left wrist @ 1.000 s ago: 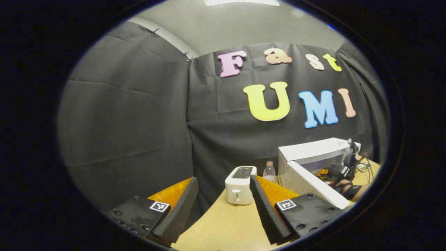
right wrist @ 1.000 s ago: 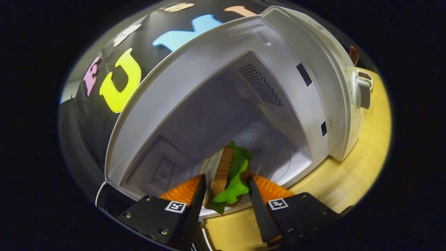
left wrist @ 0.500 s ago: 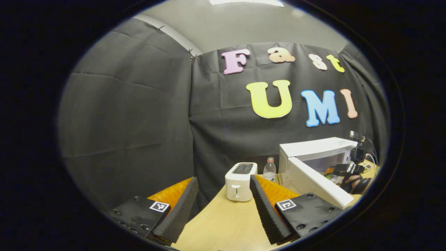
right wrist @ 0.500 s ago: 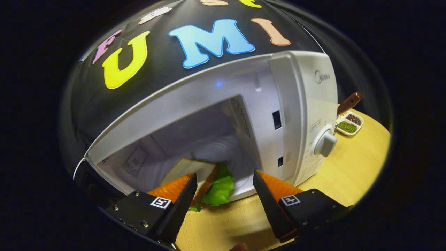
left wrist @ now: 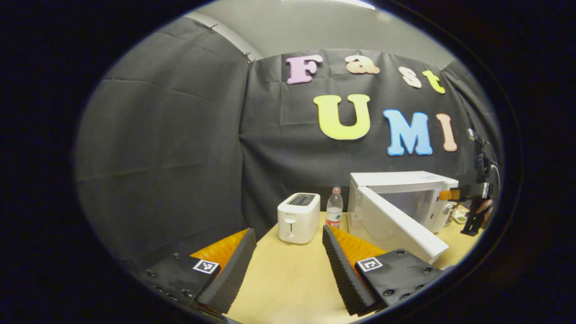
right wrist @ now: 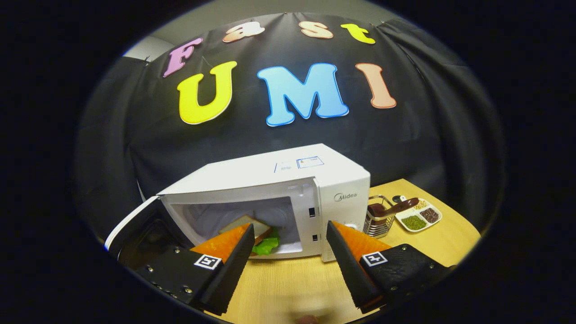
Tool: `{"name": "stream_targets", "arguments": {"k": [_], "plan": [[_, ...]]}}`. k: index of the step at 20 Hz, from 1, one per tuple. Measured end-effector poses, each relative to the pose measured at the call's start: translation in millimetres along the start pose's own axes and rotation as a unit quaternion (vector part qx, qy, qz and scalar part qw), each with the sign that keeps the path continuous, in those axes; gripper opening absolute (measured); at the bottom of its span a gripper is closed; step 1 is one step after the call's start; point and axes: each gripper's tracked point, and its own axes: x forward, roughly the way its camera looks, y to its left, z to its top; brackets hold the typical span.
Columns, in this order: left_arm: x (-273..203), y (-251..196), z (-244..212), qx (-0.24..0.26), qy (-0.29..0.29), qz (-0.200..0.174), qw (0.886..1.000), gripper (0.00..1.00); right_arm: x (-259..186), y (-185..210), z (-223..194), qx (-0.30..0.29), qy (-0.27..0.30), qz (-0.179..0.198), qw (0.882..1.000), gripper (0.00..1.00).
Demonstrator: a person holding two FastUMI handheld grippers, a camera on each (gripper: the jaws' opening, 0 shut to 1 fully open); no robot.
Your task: Open the microwave oven with the left hand, put the food in, and close the microwave oven.
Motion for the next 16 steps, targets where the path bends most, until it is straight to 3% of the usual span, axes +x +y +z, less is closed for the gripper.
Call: {"name": "stream_targets", "arguments": {"k": [4, 7, 9, 11, 12, 16], "plan": [[-15, -19, -23, -0.007, 0.020, 0.001, 1.000, 0.83, -51, -11, 20, -0.019, -0.020, 0.023, 0.999, 0.98], [-23, -31, -41, -0.004, 0.036, 0.005, 0.999, 0.39, -80, -21, 40, -0.044, -0.043, 0.032, 0.998, 0.98], [-22, -45, -57, -0.009, 0.051, 0.000, 0.999, 0.38, -94, -30, 46, -0.053, -0.050, 0.035, 0.997, 0.98], [-32, -62, -62, -0.021, 0.063, -0.013, 0.998, 0.07, -105, -43, 53, -0.055, -0.057, 0.035, 0.996, 0.98], [-34, -71, -70, -0.024, 0.067, -0.021, 0.997, 0.13, -111, -53, 53, -0.055, -0.061, 0.034, 0.996, 0.98], [-34, -98, -77, 0.000, 0.071, -0.015, 0.997, 0.08, -126, -87, 53, -0.060, -0.064, 0.027, 0.996, 0.93]]}}
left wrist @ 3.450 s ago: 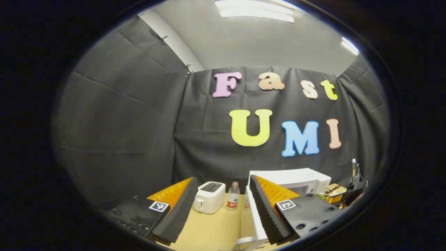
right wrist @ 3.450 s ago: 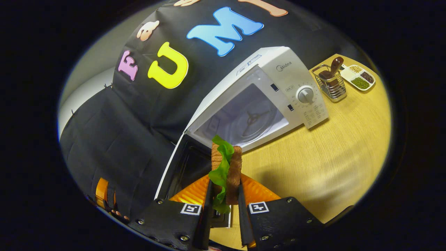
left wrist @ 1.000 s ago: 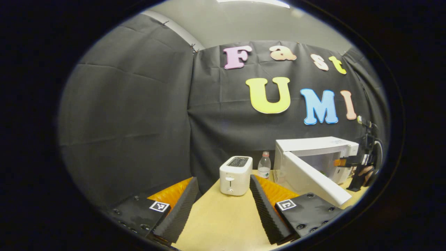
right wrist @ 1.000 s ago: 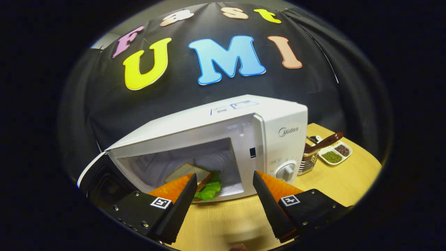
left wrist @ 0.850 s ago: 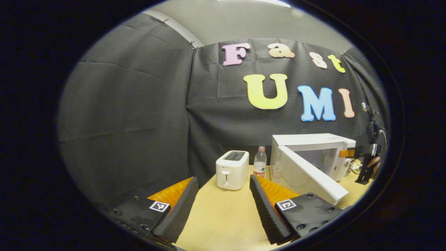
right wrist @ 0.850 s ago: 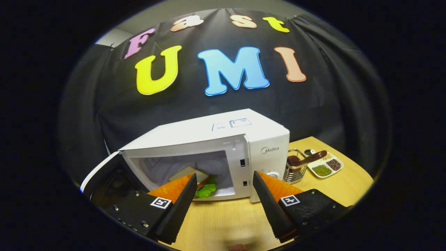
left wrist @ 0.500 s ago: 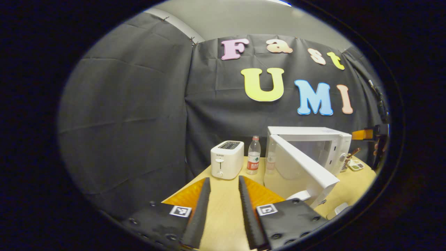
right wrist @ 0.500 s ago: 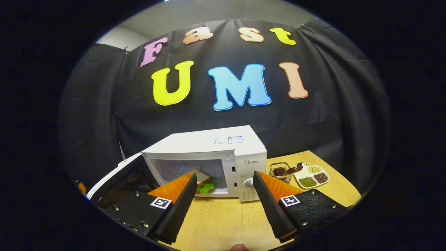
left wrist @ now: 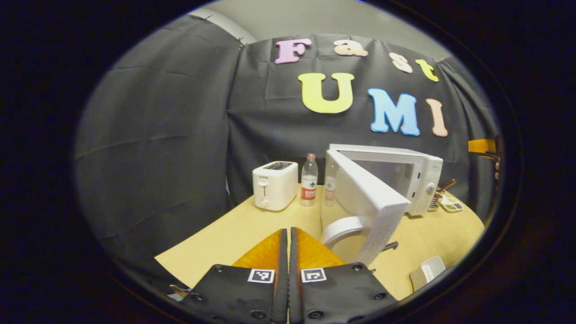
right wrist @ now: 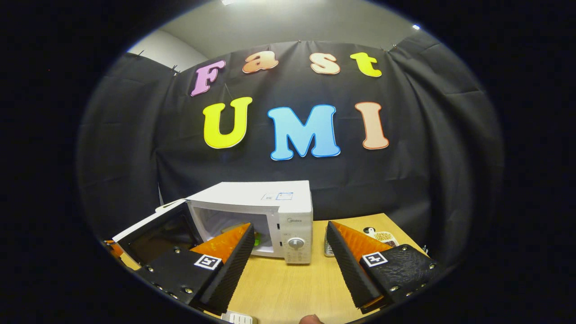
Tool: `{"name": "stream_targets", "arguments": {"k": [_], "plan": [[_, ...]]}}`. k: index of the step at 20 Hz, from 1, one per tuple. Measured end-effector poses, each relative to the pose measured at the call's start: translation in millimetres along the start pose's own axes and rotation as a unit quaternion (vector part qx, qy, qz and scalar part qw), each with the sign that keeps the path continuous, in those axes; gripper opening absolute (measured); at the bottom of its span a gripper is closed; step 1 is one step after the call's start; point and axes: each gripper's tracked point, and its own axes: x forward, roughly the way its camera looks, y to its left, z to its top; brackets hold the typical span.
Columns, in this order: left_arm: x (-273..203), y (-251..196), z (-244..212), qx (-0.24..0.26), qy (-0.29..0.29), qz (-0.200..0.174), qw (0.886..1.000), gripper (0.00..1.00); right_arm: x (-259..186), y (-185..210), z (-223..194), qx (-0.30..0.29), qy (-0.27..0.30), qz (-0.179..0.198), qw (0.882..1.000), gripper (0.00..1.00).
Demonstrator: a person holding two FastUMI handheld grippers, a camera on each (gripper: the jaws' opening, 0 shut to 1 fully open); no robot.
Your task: Open the microwave oven with the left hand, put the food in, and close the microwave oven.
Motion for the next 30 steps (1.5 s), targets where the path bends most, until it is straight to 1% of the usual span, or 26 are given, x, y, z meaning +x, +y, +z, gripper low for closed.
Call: {"name": "stream_targets", "arguments": {"k": [1, 2, 3, 4, 5, 8, 9, 10, 11, 12, 13, 14, 16, 17, 18, 19, 20, 21, 22, 25, 28, 29, 30], "plan": [[-1, -2, 1, 0.006, -0.003, 0.002, 1.000, 0.07, -5, -9, -1, 0.000, 0.001, -0.003, 1.000, 0.93], [-2, -9, 1, 0.003, -0.001, -0.002, 1.000, 0.05, -9, -17, -2, 0.000, 0.003, -0.005, 1.000, 0.98], [-3, -18, 0, -0.001, 0.001, -0.006, 1.000, 0.07, -13, -25, -4, -0.001, 0.005, -0.008, 1.000, 0.93], [-4, -25, 1, 0.001, 0.001, -0.008, 1.000, 0.07, -18, -33, -5, -0.002, 0.006, -0.011, 1.000, 0.98], [-4, -33, 1, 0.004, 0.000, -0.010, 1.000, 0.07, -21, -40, -5, -0.003, 0.006, -0.015, 1.000, 0.98], [-4, -58, 1, 0.007, 0.000, -0.023, 1.000, 0.07, -32, -57, -8, 0.007, 0.009, -0.020, 1.000, 0.98], [-3, -68, 1, 0.009, 0.000, -0.030, 1.000, 0.06, -36, -61, -9, 0.009, 0.010, -0.021, 1.000, 0.93], [-2, -79, 2, 0.011, 0.000, -0.037, 0.999, 0.07, -41, -65, -9, 0.007, 0.011, -0.021, 1.000, 0.98], [-1, -89, 2, 0.013, 0.001, -0.045, 0.999, 0.07, -43, -70, -10, 0.003, 0.012, -0.021, 1.000, 0.98], [-1, -102, 4, 0.015, 0.002, -0.057, 0.998, 0.07, -47, -73, -11, 0.002, 0.013, -0.022, 1.000, 0.93], [0, -116, 6, 0.018, 0.001, -0.072, 0.997, 0.07, -50, -75, -10, 0.000, 0.011, -0.025, 1.000, 0.93], [2, -130, 8, 0.023, 0.001, -0.089, 0.996, 0.07, -52, -79, -9, 0.002, 0.009, -0.032, 0.999, 0.98], [8, -155, 11, 0.038, 0.002, -0.124, 0.992, 0.07, -57, -82, -9, 0.012, 0.011, -0.041, 0.999, 0.98], [12, -168, 10, 0.044, 0.005, -0.141, 0.989, 0.07, -59, -81, -9, 0.016, 0.008, -0.044, 0.999, 0.93], [15, -179, 14, 0.047, 0.004, -0.155, 0.987, 0.07, -60, -81, -8, 0.017, 0.009, -0.047, 0.999, 0.98], [18, -188, 18, 0.048, 0.000, -0.169, 0.984, 0.07, -62, -81, -9, 0.019, 0.011, -0.051, 0.998, 0.98], [22, -197, 22, 0.049, -0.002, -0.181, 0.982, 0.07, -63, -81, -7, 0.022, 0.011, -0.055, 0.998, 0.93], [27, -207, 22, 0.049, 0.000, -0.194, 0.980, 0.07, -64, -80, -7, 0.025, 0.013, -0.056, 0.998, 0.98], [31, -216, 24, 0.050, 0.001, -0.208, 0.977, 0.07, -65, -78, -4, 0.023, 0.011, -0.058, 0.998, 0.98], [45, -236, 34, 0.053, -0.004, -0.235, 0.971, 0.07, -67, -82, -3, 0.014, 0.006, -0.078, 0.997, 0.98], [67, -254, 40, 0.043, -0.004, -0.255, 0.966, 0.07, -70, -82, -5, 0.017, 0.009, -0.094, 0.995, 0.98], [74, -256, 43, 0.039, -0.005, -0.254, 0.966, 0.07, -72, -84, -6, 0.017, 0.012, -0.103, 0.995, 0.98], [82, -263, 44, 0.032, -0.003, -0.261, 0.965, 0.07, -73, -86, -7, 0.018, 0.013, -0.111, 0.994, 0.98]]}}
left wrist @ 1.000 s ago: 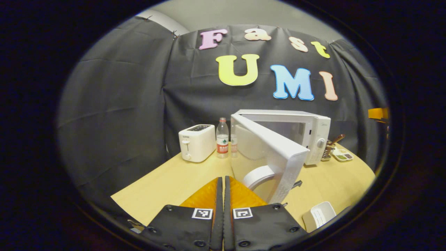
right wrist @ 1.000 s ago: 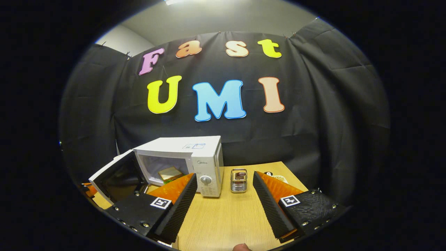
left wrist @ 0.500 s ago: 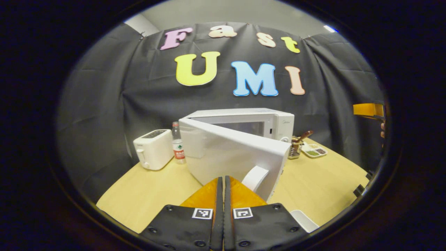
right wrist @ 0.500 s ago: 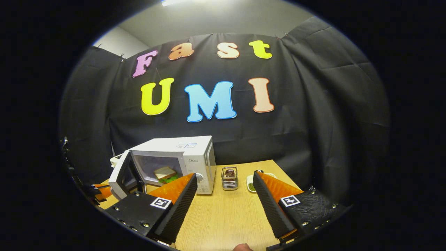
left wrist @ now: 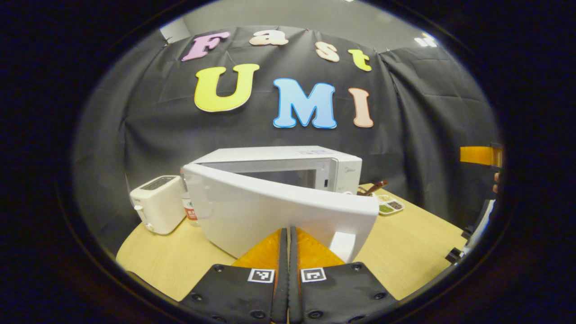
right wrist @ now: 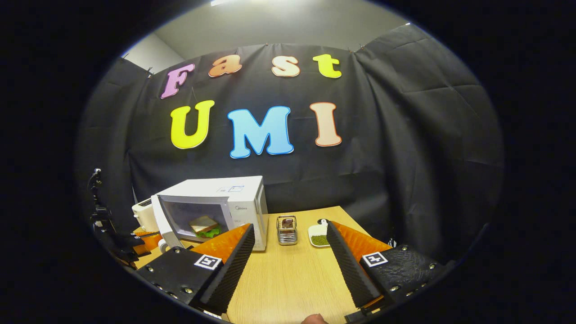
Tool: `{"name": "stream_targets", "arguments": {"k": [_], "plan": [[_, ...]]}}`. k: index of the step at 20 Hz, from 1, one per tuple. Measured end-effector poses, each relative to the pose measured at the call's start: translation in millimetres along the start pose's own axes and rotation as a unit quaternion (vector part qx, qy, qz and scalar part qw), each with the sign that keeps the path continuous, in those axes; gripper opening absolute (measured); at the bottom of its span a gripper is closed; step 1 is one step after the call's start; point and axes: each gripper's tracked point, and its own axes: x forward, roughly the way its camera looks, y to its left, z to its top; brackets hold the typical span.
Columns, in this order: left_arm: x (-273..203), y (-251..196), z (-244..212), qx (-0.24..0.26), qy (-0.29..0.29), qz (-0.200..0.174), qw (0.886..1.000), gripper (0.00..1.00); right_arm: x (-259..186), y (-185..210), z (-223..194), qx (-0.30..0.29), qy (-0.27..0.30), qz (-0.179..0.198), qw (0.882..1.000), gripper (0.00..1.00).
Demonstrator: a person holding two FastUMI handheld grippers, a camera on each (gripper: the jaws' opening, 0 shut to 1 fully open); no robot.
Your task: Open the microwave oven with the left hand, put the food in, and close the microwave oven.
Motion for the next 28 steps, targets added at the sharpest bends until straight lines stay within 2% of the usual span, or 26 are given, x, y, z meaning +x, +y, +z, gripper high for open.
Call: {"name": "stream_targets", "arguments": {"k": [6, 11, 17, 23, 27, 28], "plan": [[45, -19, 24, 0.007, -0.018, -0.045, 0.999, 0.08, -13, -14, 6, -0.001, -0.004, -0.045, 0.999, 0.98], [84, -24, 34, 0.016, -0.021, -0.057, 0.998, 0.07, -19, -27, 3, 0.016, -0.005, -0.079, 0.997, 0.98], [127, -12, 48, 0.026, -0.025, -0.035, 0.999, 0.07, -18, -32, 0, 0.014, -0.003, -0.093, 0.996, 0.98], [141, -3, 51, -0.005, -0.019, -0.011, 1.000, 0.07, -19, -29, 7, 0.014, -0.009, -0.078, 0.997, 0.98], [142, -1, 51, -0.004, -0.019, 0.009, 1.000, 0.07, -22, -33, 9, 0.007, -0.007, -0.067, 0.998, 0.98], [141, -1, 52, -0.005, -0.021, 0.013, 1.000, 0.07, -23, -34, 10, 0.008, -0.006, -0.062, 0.998, 0.93]]}}
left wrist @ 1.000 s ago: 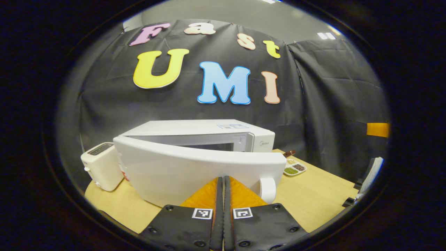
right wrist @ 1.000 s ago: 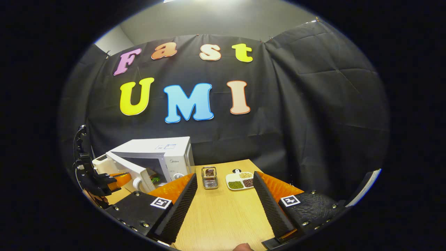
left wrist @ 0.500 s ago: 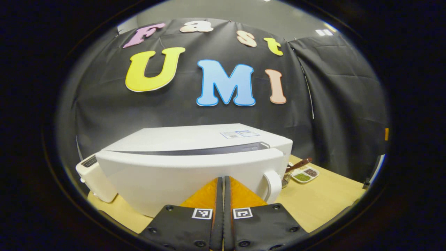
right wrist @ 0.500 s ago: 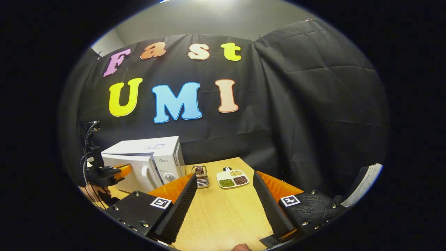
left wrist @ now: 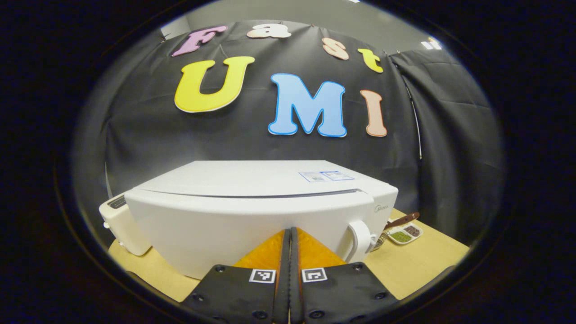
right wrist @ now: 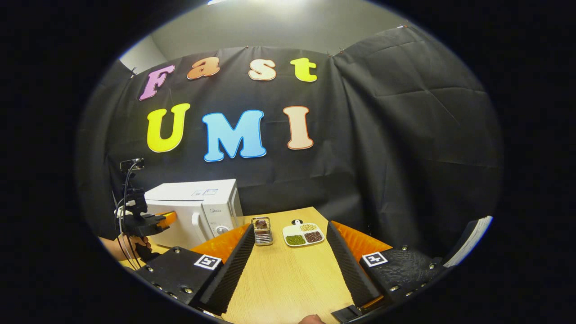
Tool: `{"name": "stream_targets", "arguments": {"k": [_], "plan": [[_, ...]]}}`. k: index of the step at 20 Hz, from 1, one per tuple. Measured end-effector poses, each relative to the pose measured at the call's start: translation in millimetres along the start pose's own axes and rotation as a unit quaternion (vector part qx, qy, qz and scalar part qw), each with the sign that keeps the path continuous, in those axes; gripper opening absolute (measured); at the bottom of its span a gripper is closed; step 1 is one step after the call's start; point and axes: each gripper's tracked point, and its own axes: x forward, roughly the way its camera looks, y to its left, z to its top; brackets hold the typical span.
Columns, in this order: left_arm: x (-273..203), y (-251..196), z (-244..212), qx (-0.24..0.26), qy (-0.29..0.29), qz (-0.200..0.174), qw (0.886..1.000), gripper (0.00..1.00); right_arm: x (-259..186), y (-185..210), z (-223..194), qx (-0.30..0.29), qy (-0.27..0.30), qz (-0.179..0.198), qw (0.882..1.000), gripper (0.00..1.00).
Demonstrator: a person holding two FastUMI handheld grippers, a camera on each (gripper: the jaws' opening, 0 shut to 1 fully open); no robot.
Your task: Open the microwave oven with the left hand, put the food in, and close the microwave oven.
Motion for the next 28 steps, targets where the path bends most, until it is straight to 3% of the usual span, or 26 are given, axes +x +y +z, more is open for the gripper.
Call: {"name": "stream_targets", "arguments": {"k": [1, 6, 7, 8, 11, 16, 21, 28], "plan": [[0, -1, -1, 0.006, 0.003, 0.003, 1.000, 0.07, -1, 1, 2, 0.001, 0.000, 0.006, 1.000, 0.98], [2, 1, 0, 0.055, 0.015, 0.018, 0.998, 0.07, -11, 7, -6, -0.003, 0.002, 0.041, 0.999, 0.98], [5, 9, -1, 0.070, 0.022, 0.040, 0.997, 0.07, -15, 9, -11, -0.004, 0.007, 0.050, 0.999, 0.98], [4, 11, -21, 0.059, 0.068, 0.046, 0.995, 0.07, -19, 10, -15, -0.006, 0.010, 0.057, 0.998, 0.98], [0, 26, -38, 0.055, 0.099, 0.089, 0.990, 0.07, -33, 5, -16, -0.013, 0.007, 0.070, 0.997, 0.98], [-66, 2, 16, 0.043, 0.017, 0.069, 0.997, 0.08, -44, -4, -15, -0.003, 0.001, 0.089, 0.996, 0.98], [-163, -21, 73, 0.046, -0.071, 0.062, 0.995, 0.07, -43, 3, -8, 0.007, -0.011, 0.112, 0.994, 0.98], [-272, -7, 100, 0.024, -0.106, 0.072, 0.991, 0.07, -58, 29, 7, 0.016, -0.035, 0.124, 0.992, 0.98]]}}
